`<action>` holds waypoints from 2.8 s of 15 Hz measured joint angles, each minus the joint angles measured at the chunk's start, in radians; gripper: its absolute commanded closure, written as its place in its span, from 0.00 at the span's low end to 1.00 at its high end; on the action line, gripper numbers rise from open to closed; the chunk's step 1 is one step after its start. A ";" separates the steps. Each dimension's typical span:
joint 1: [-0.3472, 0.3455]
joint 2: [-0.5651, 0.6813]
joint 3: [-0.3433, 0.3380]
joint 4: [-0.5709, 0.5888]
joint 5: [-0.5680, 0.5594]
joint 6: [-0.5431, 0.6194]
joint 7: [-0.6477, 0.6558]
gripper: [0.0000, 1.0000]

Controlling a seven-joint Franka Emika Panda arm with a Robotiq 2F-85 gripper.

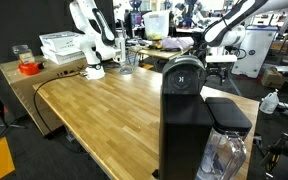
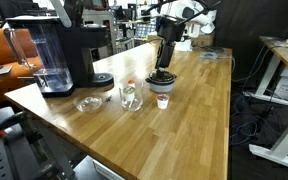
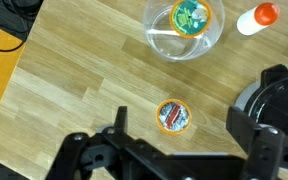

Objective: Put the coffee pod inside the glass container

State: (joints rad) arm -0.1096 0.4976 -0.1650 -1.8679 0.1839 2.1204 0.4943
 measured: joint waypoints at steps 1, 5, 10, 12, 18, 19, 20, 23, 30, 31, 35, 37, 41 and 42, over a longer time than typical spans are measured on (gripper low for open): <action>-0.001 0.013 0.000 0.003 0.000 0.007 -0.001 0.00; -0.011 0.074 -0.002 0.030 0.002 0.017 -0.017 0.00; -0.015 0.166 0.000 0.097 0.002 0.017 -0.047 0.00; -0.015 0.207 0.003 0.133 0.004 0.016 -0.054 0.00; -0.023 0.288 0.003 0.198 0.011 0.014 -0.056 0.00; -0.025 0.294 0.003 0.205 0.014 0.012 -0.056 0.06; -0.026 0.300 0.003 0.210 0.019 0.011 -0.057 0.26; -0.027 0.304 0.005 0.216 0.034 0.004 -0.062 0.39; -0.043 0.303 0.005 0.228 0.063 -0.009 -0.069 0.73; -0.048 0.303 0.005 0.228 0.065 -0.009 -0.070 0.75; -0.060 0.303 0.005 0.230 0.070 -0.013 -0.077 0.76; -0.055 0.298 0.006 0.229 0.070 -0.014 -0.078 0.76; -0.022 0.229 0.020 0.210 0.068 -0.014 -0.079 0.76; -0.011 0.199 0.023 0.198 0.068 -0.014 -0.080 0.76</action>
State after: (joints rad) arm -0.1206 0.6965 -0.1420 -1.6698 0.2519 2.1067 0.4147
